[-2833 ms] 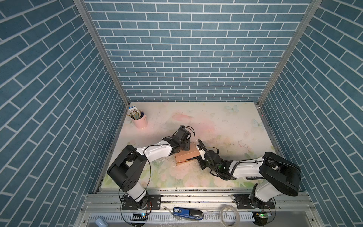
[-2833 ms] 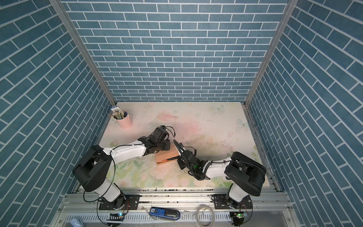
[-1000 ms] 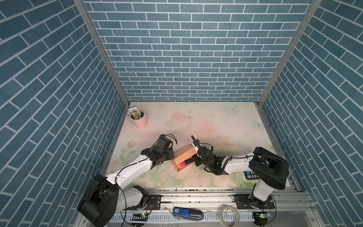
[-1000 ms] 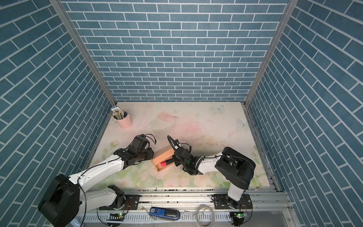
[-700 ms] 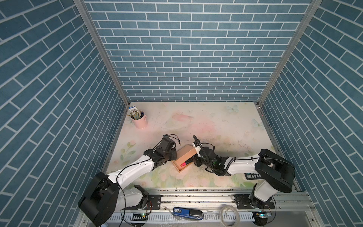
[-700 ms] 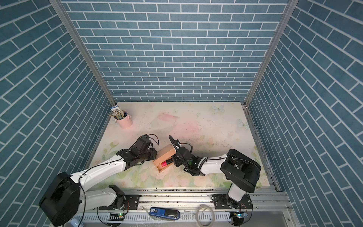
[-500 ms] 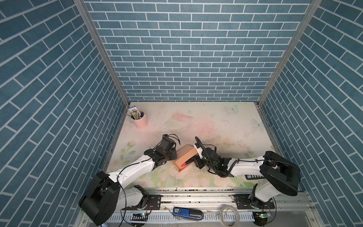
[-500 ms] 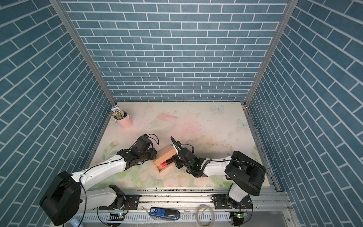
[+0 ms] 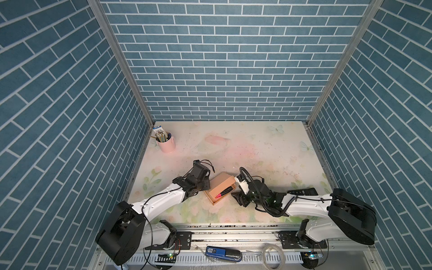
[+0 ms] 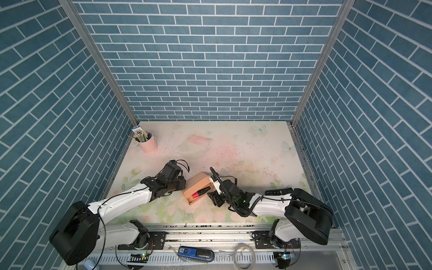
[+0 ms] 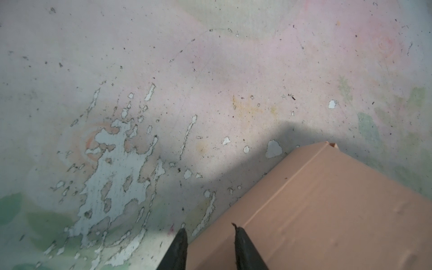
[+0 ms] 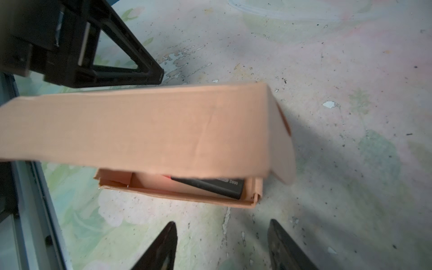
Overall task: Assemble paper box
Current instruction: Close the paper box at the center of the table.
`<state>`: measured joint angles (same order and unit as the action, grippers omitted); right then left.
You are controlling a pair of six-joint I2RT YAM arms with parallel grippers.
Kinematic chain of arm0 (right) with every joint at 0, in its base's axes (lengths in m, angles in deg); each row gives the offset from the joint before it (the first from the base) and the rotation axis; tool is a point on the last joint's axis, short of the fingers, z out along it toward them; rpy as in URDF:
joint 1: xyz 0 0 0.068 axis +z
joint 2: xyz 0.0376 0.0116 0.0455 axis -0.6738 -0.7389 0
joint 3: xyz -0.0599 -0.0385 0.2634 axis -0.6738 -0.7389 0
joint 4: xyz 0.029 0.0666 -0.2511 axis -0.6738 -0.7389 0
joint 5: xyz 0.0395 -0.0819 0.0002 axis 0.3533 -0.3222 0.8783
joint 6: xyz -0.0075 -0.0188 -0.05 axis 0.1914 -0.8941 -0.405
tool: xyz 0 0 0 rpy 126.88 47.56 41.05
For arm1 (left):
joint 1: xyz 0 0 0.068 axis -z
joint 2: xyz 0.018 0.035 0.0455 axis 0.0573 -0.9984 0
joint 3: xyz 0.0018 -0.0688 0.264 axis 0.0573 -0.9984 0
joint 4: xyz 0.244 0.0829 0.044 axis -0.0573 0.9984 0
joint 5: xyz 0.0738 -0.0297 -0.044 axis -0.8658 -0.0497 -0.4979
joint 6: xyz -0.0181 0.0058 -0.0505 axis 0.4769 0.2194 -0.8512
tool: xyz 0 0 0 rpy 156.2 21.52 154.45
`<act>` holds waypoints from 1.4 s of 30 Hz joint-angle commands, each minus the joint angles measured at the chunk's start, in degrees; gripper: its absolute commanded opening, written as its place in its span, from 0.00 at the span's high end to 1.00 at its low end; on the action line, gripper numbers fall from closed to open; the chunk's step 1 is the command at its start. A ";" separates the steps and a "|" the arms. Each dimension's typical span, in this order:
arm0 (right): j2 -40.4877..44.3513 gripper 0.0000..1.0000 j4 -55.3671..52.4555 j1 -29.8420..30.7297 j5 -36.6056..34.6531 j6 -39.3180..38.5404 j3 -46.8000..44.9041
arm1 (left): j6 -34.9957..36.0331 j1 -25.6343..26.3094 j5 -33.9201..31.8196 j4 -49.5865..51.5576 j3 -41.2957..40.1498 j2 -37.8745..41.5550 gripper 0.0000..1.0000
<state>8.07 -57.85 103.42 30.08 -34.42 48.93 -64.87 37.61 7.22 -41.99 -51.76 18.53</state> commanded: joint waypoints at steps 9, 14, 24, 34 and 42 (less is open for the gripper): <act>3.63 0.41 1.79 -0.41 -4.03 4.11 -6.35 | 5.42 0.36 -1.69 5.75 9.05 -1.27 0.62; -1.94 0.45 12.43 -0.81 -5.69 8.71 -8.43 | 8.01 3.54 -1.79 5.53 13.78 -5.24 0.62; -12.72 0.57 27.66 -0.76 -15.39 19.84 -8.97 | 8.40 7.95 -1.99 2.27 17.88 -14.73 0.62; -19.96 0.62 32.15 -0.72 -17.62 24.80 -5.24 | 7.41 8.06 -0.37 -0.90 17.49 -19.56 0.62; -15.03 0.61 26.00 -0.76 -18.94 24.18 -7.56 | 7.86 6.59 -1.13 3.09 18.23 -15.97 0.62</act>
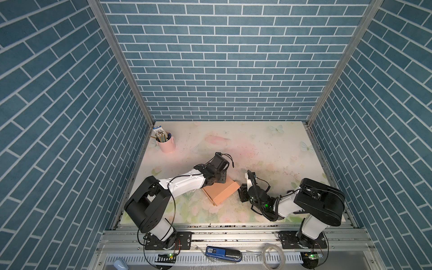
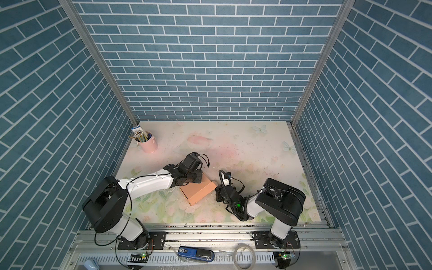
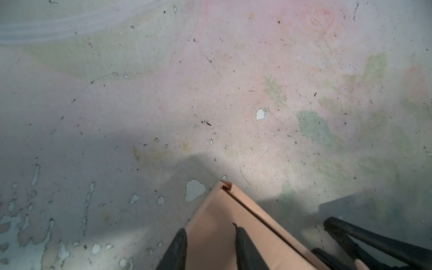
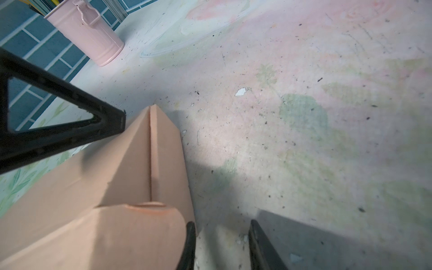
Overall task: Assemble paper box
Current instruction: Close the paper box at the center of the table, then rotate the paper box at the center of the table.
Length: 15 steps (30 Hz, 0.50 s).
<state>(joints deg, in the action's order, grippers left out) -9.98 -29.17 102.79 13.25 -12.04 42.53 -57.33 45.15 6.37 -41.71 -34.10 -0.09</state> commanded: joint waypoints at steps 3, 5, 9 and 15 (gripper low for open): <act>8.13 0.61 -8.88 -0.34 -2.53 1.46 -2.50 | -0.65 -3.11 -0.40 5.71 -0.10 7.22 0.61; 12.27 0.61 -16.31 -0.39 -3.13 1.28 -2.43 | -1.69 -4.03 -1.18 8.20 -0.93 10.54 0.59; 21.21 0.60 -28.92 -1.88 -3.58 0.90 -3.07 | -5.33 -5.21 -1.84 13.66 -4.48 18.11 0.60; 31.39 0.58 -44.76 -13.58 8.26 -1.97 0.72 | -10.71 -5.30 -1.51 20.99 -11.46 28.81 0.65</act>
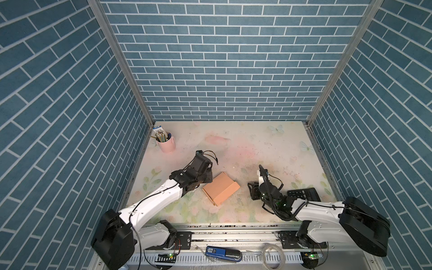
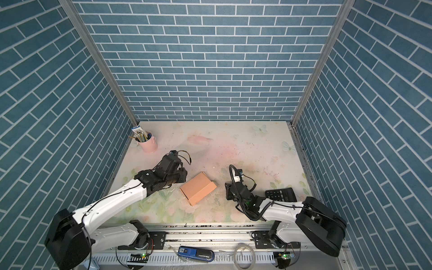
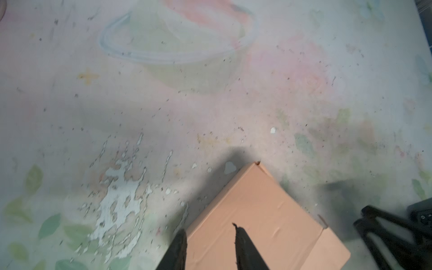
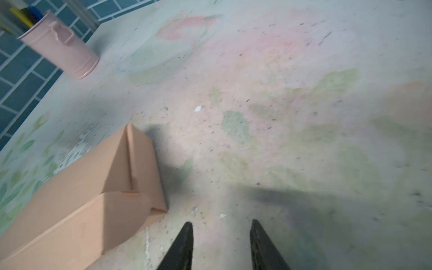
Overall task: Assemble paper box
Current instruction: Rotate the paper box at the center of the table.
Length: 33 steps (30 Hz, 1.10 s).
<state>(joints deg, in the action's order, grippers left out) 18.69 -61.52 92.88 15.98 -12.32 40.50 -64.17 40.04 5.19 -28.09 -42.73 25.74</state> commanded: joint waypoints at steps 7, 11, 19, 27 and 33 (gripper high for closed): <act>-4.14 0.57 -18.39 -12.05 16.07 -6.61 13.05 | -8.67 -0.19 -1.44 12.80 -10.42 8.95 0.73; -8.29 0.57 -15.78 -12.73 18.37 -6.11 15.29 | -9.68 -0.15 0.69 9.14 -13.30 7.10 0.73; -10.19 0.57 -15.60 -13.40 18.09 -5.14 16.50 | -9.97 3.41 4.14 -3.00 -9.50 -6.15 0.74; -10.01 0.57 -15.83 -17.82 20.81 -4.74 14.85 | -6.46 4.60 5.70 -7.81 5.03 -22.31 0.74; -8.61 0.57 -18.38 -18.93 20.72 -4.02 13.52 | -5.22 5.25 7.72 -9.82 10.56 -29.64 0.73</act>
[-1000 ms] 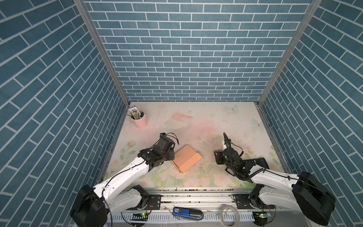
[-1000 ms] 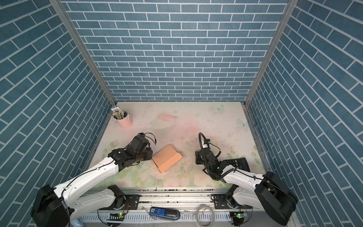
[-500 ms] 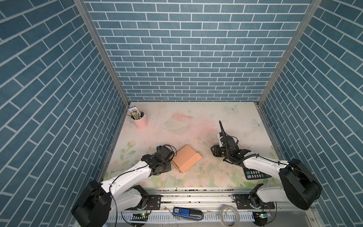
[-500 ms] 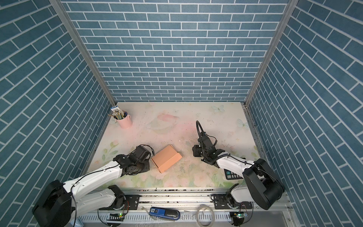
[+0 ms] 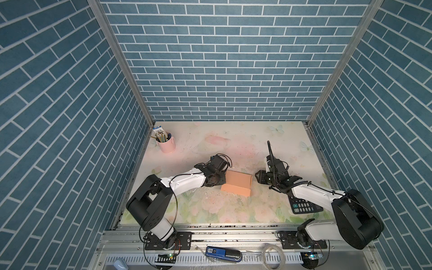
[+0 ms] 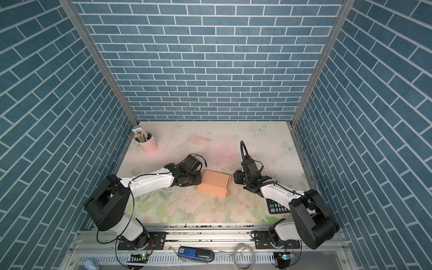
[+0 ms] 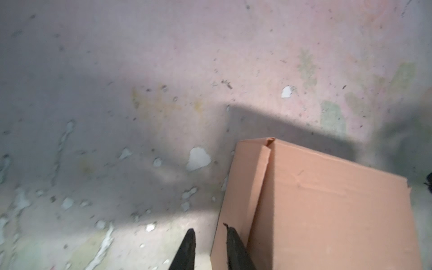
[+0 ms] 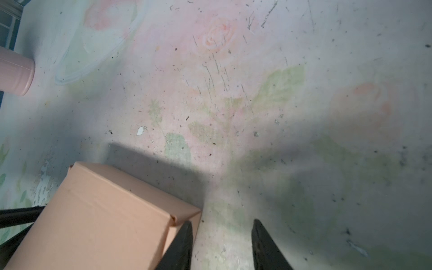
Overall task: Assemble paper box
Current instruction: Rotate the paper box at the center of the table, then move the paper box to the center of the table.
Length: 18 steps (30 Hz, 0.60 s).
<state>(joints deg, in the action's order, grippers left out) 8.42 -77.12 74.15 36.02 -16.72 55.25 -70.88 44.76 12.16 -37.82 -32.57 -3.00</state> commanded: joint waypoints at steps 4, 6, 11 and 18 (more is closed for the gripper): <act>3.27 0.58 -3.66 -0.15 -0.66 2.78 -3.70 | 1.98 0.54 0.41 0.11 -1.16 -0.18 0.73; 4.15 0.59 -4.37 -0.10 -1.43 3.78 -4.54 | 2.17 0.54 0.01 0.02 -1.96 0.37 0.73; 3.93 0.59 -6.57 1.57 -1.85 5.59 -4.37 | 2.71 0.54 0.22 -0.41 -2.30 -0.24 0.73; -1.42 0.60 -5.34 6.11 -2.12 7.58 -0.95 | 3.32 0.54 1.51 -1.65 -0.73 -2.27 0.73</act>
<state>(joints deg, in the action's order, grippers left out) 9.21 -82.00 79.11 34.75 -11.78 51.95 -68.54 44.95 13.01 -38.67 -34.42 -4.16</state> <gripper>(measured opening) 0.408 0.273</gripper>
